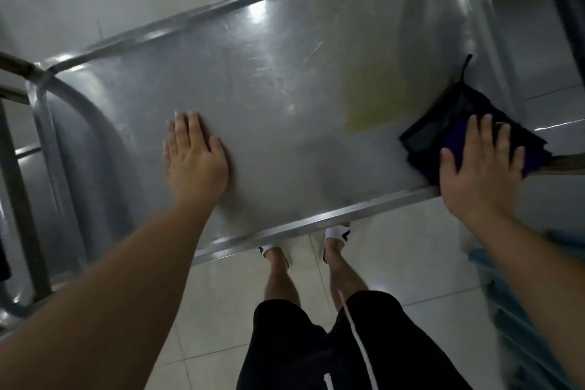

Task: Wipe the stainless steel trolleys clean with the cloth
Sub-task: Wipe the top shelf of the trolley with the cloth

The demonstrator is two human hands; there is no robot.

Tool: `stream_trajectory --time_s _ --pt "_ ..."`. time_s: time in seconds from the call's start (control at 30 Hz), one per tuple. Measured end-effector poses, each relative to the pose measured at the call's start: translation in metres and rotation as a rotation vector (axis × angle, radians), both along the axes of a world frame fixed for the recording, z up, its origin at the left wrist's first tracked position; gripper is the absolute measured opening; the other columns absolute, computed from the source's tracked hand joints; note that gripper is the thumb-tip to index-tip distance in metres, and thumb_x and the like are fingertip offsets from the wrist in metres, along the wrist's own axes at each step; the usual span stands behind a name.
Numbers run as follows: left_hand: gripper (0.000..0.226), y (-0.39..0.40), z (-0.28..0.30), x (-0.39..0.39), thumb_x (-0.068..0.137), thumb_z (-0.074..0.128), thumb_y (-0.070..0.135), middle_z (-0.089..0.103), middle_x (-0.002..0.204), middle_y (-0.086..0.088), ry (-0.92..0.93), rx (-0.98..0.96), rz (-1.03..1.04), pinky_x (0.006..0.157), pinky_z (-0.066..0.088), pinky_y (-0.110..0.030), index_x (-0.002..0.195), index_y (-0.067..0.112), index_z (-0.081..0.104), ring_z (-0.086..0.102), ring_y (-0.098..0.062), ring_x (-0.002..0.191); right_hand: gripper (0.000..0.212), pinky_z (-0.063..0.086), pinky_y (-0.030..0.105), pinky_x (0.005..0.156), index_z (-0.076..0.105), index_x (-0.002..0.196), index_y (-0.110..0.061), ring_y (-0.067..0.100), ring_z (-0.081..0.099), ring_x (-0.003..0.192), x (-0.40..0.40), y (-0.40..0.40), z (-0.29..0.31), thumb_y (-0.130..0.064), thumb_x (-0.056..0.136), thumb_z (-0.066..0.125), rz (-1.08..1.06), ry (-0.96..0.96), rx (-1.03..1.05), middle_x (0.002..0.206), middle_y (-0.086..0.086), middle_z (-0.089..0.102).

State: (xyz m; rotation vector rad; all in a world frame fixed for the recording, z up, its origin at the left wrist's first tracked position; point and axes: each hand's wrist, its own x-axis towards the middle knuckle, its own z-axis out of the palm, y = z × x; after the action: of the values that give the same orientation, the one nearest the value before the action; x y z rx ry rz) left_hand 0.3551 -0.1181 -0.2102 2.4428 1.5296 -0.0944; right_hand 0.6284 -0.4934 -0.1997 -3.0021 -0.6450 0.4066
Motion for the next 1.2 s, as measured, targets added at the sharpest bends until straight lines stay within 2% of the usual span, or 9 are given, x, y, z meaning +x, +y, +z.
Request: stream_trajectory --time_s 0.13,0.3,0.4,0.5,0.63,0.8,0.97,1.07,1.2 --pt "0.068 -0.003 -0.010 0.001 0.106 0.029 0.045 0.009 0.177 -0.003 -0.023 0.029 -0.006 0.131 0.000 -0.041 0.169 0.021 0.015 0.004 -0.021 0.163 0.075 0.013 0.059 0.126 0.016 0.167 -0.016 0.034 0.011 0.159 -0.083 0.046 -0.001 -0.055 0.104 0.028 0.260 -0.006 -0.003 0.173 0.008 0.016" --pt "0.070 -0.004 -0.012 -0.002 0.105 0.030 0.044 0.010 0.177 -0.002 -0.037 0.034 0.012 0.131 -0.001 -0.038 0.169 0.021 0.017 0.005 -0.019 0.163 0.077 0.013 0.057 0.127 0.021 0.166 -0.025 0.026 0.004 0.161 -0.171 0.135 -0.011 -0.056 0.100 0.045 0.719 0.035 0.106 0.174 -0.002 0.012" --pt "0.070 -0.001 -0.014 -0.002 0.104 0.031 0.043 0.012 0.177 -0.002 -0.054 0.024 0.011 0.131 -0.001 -0.038 0.169 0.021 0.020 0.006 -0.021 0.163 0.074 0.008 0.054 0.128 0.015 0.167 -0.029 0.022 -0.003 0.161 -0.161 0.175 -0.018 -0.059 0.103 0.036 0.950 0.072 0.117 0.174 -0.006 0.007" --pt "0.068 0.000 -0.015 -0.001 0.104 0.031 0.041 0.013 0.177 -0.002 -0.060 0.042 0.017 0.131 -0.001 -0.037 0.169 0.020 0.021 0.007 -0.020 0.163 0.072 0.005 0.051 0.129 0.016 0.166 -0.034 0.018 0.002 0.161 -0.115 0.182 -0.022 -0.061 0.102 0.034 1.053 0.049 0.112 0.173 -0.010 0.010" --pt "0.069 -0.001 -0.015 0.000 0.104 0.031 0.040 0.013 0.177 -0.002 -0.065 0.048 0.015 0.131 0.000 -0.039 0.169 0.021 0.020 0.007 -0.020 0.163 0.074 0.013 0.053 0.127 0.026 0.164 -0.033 0.021 0.017 0.159 -0.022 0.164 -0.019 -0.059 0.097 0.042 0.796 -0.047 0.122 0.171 -0.007 0.022" --pt "0.068 -0.004 -0.016 -0.001 0.105 0.035 0.038 0.013 0.177 -0.002 -0.060 0.049 0.008 0.131 0.000 -0.040 0.169 0.020 0.020 0.006 -0.020 0.163 0.073 0.010 0.062 0.126 0.012 0.166 -0.028 0.030 0.010 0.160 0.095 0.095 -0.014 -0.057 0.101 0.029 0.209 -0.083 0.024 0.174 0.000 0.012" --pt "0.068 -0.005 -0.016 0.000 0.106 0.040 0.034 0.013 0.177 -0.003 -0.050 0.052 0.004 0.131 -0.001 -0.040 0.169 0.019 0.019 0.006 -0.021 0.163 0.074 0.010 0.065 0.124 0.009 0.166 -0.024 0.032 0.005 0.160 0.061 0.123 -0.012 -0.058 0.101 0.023 -0.282 -0.088 0.054 0.175 0.001 0.008" --pt "0.068 -0.005 -0.016 -0.001 0.105 0.039 0.035 0.013 0.177 -0.003 -0.043 0.054 0.007 0.132 -0.001 -0.040 0.169 0.018 0.020 0.006 -0.021 0.163 0.074 0.014 0.065 0.124 0.016 0.166 -0.018 0.035 0.012 0.159 -0.024 0.168 -0.009 -0.053 0.102 0.031 -0.227 -0.085 0.075 0.174 0.006 0.015" --pt "0.070 -0.003 -0.017 -0.003 0.104 0.034 0.038 0.012 0.177 -0.002 -0.035 0.047 0.001 0.132 -0.001 -0.040 0.169 0.019 0.019 0.005 -0.020 0.163 0.074 0.006 0.057 0.127 0.017 0.167 -0.022 0.029 0.008 0.161 -0.143 0.224 -0.017 -0.054 0.103 0.036 0.260 -0.054 0.107 0.174 0.002 0.014"
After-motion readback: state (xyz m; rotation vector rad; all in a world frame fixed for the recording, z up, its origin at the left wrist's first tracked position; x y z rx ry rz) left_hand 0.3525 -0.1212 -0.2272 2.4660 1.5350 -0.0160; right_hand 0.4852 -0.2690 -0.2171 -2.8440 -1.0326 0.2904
